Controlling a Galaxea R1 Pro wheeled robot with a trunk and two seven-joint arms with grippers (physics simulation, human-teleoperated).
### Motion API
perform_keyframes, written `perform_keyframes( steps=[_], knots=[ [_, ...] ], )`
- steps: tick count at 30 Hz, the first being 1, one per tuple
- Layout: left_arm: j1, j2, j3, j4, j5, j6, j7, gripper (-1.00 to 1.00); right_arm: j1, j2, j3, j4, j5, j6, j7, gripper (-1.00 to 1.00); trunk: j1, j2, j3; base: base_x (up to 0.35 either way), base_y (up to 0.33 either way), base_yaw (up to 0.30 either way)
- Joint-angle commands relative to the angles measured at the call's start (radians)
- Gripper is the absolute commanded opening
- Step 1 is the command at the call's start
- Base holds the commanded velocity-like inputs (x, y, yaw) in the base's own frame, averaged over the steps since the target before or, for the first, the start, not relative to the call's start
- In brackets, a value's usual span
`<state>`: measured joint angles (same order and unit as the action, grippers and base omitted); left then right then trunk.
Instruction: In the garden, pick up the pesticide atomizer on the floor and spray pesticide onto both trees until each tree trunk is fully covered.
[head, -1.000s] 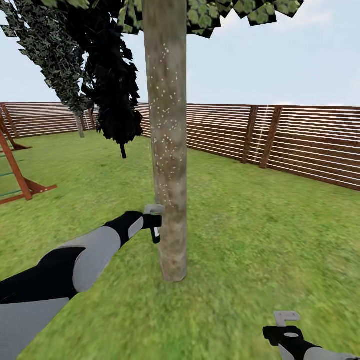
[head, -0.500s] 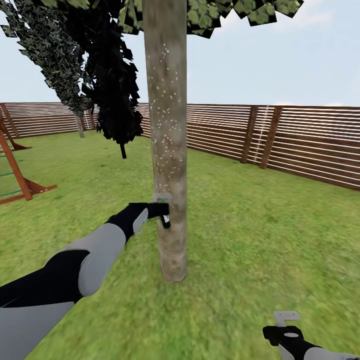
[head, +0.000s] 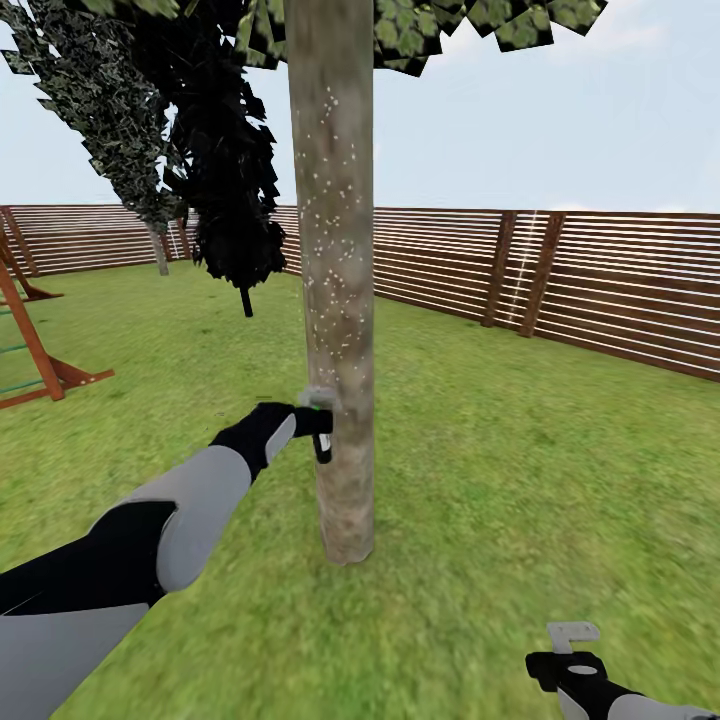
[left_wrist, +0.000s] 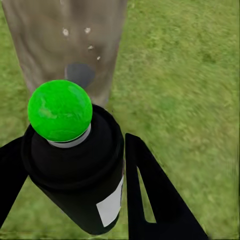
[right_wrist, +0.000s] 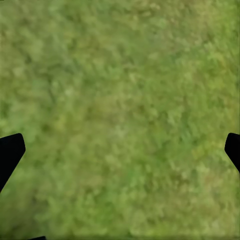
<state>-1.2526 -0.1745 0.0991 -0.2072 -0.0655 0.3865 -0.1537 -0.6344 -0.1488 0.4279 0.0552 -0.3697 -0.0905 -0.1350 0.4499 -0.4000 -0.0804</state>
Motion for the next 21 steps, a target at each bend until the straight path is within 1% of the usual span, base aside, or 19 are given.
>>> perform_keyframes(
  steps=[1,2,3,6,11,14,15,16,18,19,20,21],
  knots=[
    [-0.001,0.000,0.001,0.031,0.002,-0.014,0.000,-1.00,0.000,0.000,0.000,0.000,0.000,0.000,0.000,1.00,0.000,0.000,0.000,0.000,0.000,0.000],
    [-0.001,0.000,0.001,0.067,0.002,-0.023,-0.001,-1.00,0.000,0.000,0.000,0.000,0.000,0.000,0.000,1.00,0.000,0.000,0.000,0.000,0.000,0.000],
    [-0.001,0.000,0.001,0.086,0.002,-0.027,-0.001,-1.00,0.000,0.000,0.000,0.000,0.000,0.000,0.000,1.00,0.000,0.000,0.000,0.000,0.000,0.000],
    [-0.001,0.000,0.001,0.153,0.002,-0.085,-0.001,-1.00,0.001,0.000,0.000,0.000,0.000,0.000,0.000,1.00,0.000,0.000,0.000,0.000,0.000,0.000],
    [0.004,0.000,0.004,0.175,0.000,-0.102,-0.001,-1.00,0.001,0.000,0.000,0.000,0.000,0.000,0.000,1.00,0.000,0.000,0.000,0.000,0.000,0.000],
    [0.041,0.000,0.004,0.175,0.000,-0.111,-0.001,-1.00,0.001,0.000,0.000,0.000,0.000,0.000,0.000,1.00,0.000,0.000,0.000,0.000,0.000,0.000],
    [0.060,0.000,0.004,0.175,0.000,-0.134,-0.001,-1.00,0.001,0.000,0.000,0.000,0.000,0.000,0.000,1.00,0.000,0.000,0.000,0.000,0.000,0.000],
    [0.086,0.000,0.004,0.175,0.000,-0.181,-0.001,-1.00,0.001,0.000,0.000,0.000,0.000,0.000,0.000,1.00,0.000,0.000,0.000,0.000,0.000,0.000],
    [0.158,0.000,0.004,0.175,0.000,-0.266,-0.001,-1.00,0.001,0.000,0.000,0.000,0.000,0.000,0.000,1.00,0.000,0.000,0.000,0.000,0.000,0.000],
    [0.179,0.000,0.003,0.175,-0.001,-0.291,-0.002,-1.00,0.001,0.000,0.000,0.000,0.000,0.000,0.000,1.00,0.000,0.000,0.000,0.000,0.000,0.000],
    [0.218,0.008,0.003,0.175,-0.001,-0.336,-0.003,-1.00,0.001,0.000,0.000,0.000,0.000,-0.001,0.000,1.00,0.000,0.000,0.000,0.000,0.000,0.000],
    [0.238,0.016,0.002,0.174,-0.003,-0.358,-0.009,-1.00,0.000,-0.001,0.000,0.000,0.000,-0.002,0.000,1.00,0.000,0.000,0.000,0.000,0.000,0.000]
  ],
)
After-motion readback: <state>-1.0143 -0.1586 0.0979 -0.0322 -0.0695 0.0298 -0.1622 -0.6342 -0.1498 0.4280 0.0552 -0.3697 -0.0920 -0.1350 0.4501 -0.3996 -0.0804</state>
